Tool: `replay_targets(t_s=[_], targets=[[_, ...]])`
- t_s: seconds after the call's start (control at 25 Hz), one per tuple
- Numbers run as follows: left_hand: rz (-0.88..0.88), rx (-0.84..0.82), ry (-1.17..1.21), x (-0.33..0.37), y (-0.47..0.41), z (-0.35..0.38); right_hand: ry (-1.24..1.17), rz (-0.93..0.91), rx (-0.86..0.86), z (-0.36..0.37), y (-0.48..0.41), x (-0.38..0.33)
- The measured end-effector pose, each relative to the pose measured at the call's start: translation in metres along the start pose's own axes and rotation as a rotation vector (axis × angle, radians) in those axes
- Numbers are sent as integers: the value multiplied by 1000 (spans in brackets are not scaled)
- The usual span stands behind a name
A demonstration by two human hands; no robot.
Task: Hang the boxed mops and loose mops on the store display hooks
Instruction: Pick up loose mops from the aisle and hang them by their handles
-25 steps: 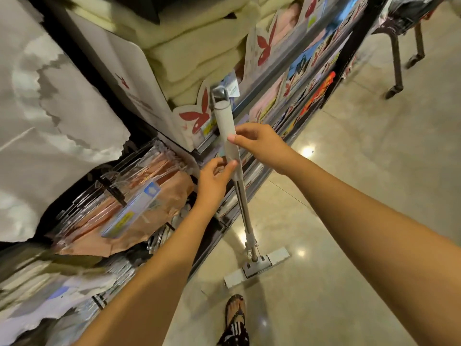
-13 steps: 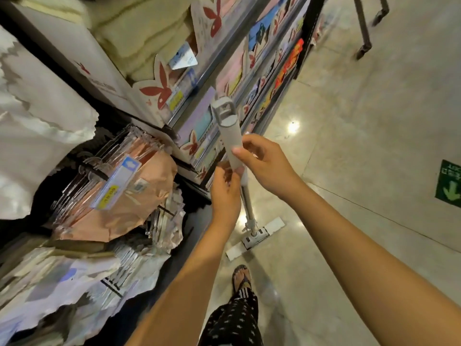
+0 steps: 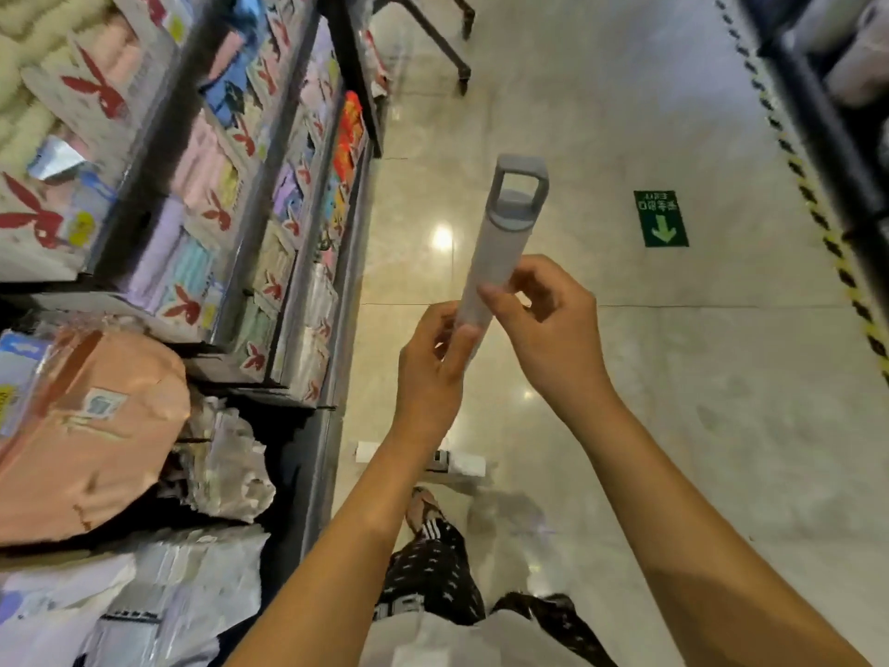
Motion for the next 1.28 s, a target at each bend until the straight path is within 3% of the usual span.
replay_targets(t_s=[0.36, 0.76, 1.28], targets=[[65, -471, 99, 67, 92, 198, -112, -26, 430, -198, 129, 8], [111, -895, 272, 148, 228, 389, -58, -56, 889, -377, 301, 0], [168, -1437, 369, 218, 359, 546, 58, -73, 1431, -495, 471, -18]])
Point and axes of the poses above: each hand's wrist, its own y-axis away from the middle knuckle, its own z-axis out of the palm, x = y × z, the point moved 7 cm from there along -y, towards the middle knuckle, and after that the axes turned 8 degrees about z, right-handed, at the moved point
